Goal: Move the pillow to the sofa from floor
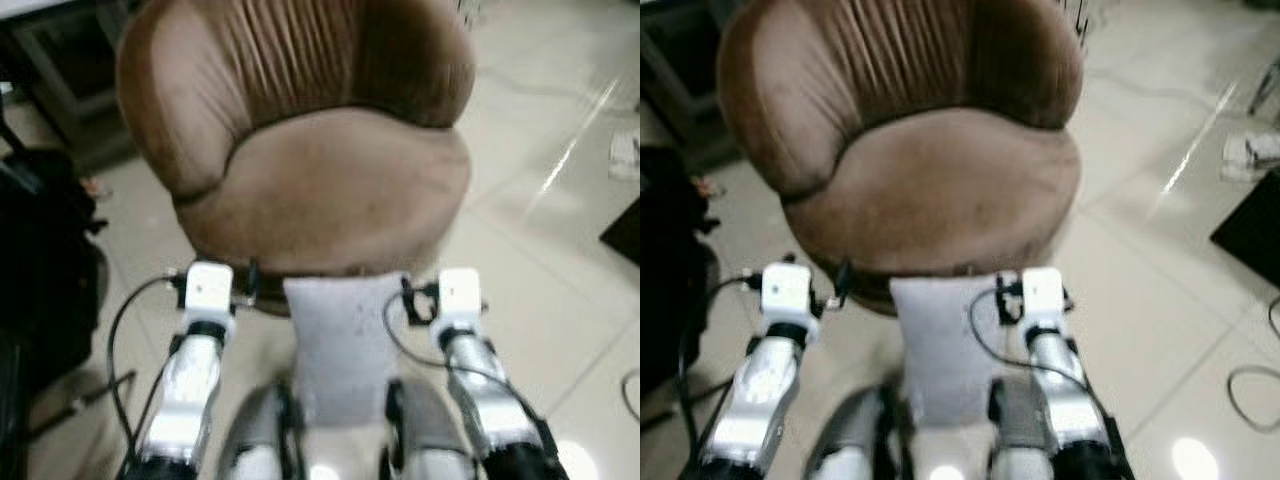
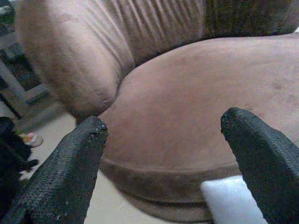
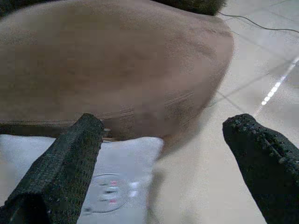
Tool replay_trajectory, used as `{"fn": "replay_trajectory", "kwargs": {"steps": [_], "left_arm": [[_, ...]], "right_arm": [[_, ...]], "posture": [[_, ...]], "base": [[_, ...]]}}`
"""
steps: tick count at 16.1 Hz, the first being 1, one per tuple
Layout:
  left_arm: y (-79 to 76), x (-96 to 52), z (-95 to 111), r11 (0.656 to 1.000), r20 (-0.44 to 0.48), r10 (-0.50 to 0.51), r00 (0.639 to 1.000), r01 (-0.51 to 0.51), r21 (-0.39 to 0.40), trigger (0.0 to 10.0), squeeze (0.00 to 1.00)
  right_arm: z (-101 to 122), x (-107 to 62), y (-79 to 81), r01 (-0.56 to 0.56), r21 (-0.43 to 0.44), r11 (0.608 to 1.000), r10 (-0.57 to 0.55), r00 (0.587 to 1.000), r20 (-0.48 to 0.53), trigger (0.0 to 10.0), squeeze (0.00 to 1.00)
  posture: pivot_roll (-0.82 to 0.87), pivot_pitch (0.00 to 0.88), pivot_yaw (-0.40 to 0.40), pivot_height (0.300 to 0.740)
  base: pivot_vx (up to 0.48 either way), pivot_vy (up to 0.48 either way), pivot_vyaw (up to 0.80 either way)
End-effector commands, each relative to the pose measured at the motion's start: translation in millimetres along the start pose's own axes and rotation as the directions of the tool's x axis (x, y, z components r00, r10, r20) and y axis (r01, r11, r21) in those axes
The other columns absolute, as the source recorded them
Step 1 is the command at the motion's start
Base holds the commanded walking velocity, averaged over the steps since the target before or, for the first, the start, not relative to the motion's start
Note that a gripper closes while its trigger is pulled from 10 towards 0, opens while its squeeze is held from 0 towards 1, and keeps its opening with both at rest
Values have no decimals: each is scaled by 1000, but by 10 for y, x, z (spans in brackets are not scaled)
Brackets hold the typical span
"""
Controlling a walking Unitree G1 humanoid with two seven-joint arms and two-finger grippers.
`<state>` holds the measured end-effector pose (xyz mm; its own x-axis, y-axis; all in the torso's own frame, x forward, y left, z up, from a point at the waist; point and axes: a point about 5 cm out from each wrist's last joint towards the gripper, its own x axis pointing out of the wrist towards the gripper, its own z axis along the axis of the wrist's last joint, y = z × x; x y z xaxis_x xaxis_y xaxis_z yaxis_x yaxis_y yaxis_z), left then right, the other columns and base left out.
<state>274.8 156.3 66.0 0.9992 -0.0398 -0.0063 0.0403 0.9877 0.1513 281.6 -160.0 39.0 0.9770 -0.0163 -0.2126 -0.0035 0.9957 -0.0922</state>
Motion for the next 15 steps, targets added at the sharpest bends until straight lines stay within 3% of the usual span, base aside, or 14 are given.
{"fn": "replay_trajectory", "kwargs": {"steps": [1, 6, 11, 15], "left_arm": [[-53, -4, -5, 1000, -2, -20, 1000, 20, 1, 10000, 0], [-83, -14, -10, 999, -1, -31, 1000, 31, -16, 10000, 0], [-154, -39, -63, 998, -34, -61, 998, 61, 10, 10000, 0], [-119, -85, -182, 997, -84, -46, 995, 50, 53, 10000, 0]], "right_arm": [[-35, -17, -54, 25, 0, 1000, -25, 1000, -12, 10000, 0], [-36, -17, -67, 31, 10, 999, -31, 999, -11, 10000, 0], [-29, -14, -79, 39, 19, 999, -39, 999, -8, 10000, 0], [-38, -4, -72, 31, 25, 999, -30, 999, -19, 10000, 0]], "posture": [[-25, 133, 60, 603], [-25, 134, 61, 603], [-24, 141, 66, 603], [-18, 147, 61, 603]], "base": [[360, 0, 0], [329, 0, 0], [0, 0, 0], [0, 0, 0]]}}
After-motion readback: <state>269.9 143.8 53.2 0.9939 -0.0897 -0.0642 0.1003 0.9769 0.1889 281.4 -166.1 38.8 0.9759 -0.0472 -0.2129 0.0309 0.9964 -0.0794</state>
